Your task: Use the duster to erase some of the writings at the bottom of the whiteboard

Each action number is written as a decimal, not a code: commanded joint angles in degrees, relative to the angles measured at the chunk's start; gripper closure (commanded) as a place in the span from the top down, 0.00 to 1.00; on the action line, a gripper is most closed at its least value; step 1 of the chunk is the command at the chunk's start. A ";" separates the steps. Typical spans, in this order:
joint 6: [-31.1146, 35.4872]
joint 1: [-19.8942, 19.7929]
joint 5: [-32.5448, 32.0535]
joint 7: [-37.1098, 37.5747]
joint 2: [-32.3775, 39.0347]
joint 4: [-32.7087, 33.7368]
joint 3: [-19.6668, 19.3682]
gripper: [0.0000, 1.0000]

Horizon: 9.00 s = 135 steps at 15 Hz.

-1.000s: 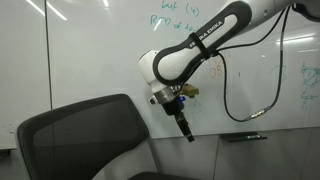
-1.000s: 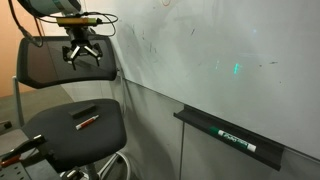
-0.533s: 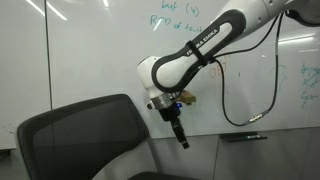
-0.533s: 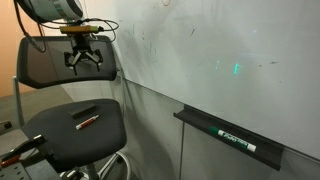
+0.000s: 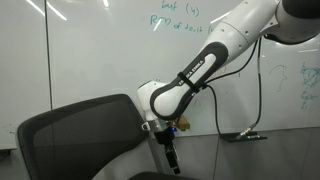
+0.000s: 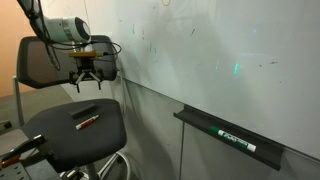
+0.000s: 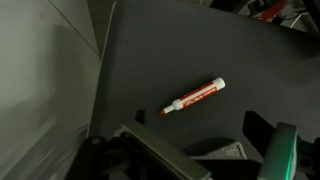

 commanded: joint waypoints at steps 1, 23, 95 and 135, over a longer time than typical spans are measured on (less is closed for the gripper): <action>1.17 -0.44 5.10 -0.97 4.49 2.83 -0.25 1.00; 17.50 4.69 16.94 22.93 18.47 9.39 -3.79 1.00; -5.15 11.22 8.82 10.62 19.98 14.90 -1.12 1.00; 17.15 3.72 7.99 15.74 -0.75 -6.77 -2.73 0.33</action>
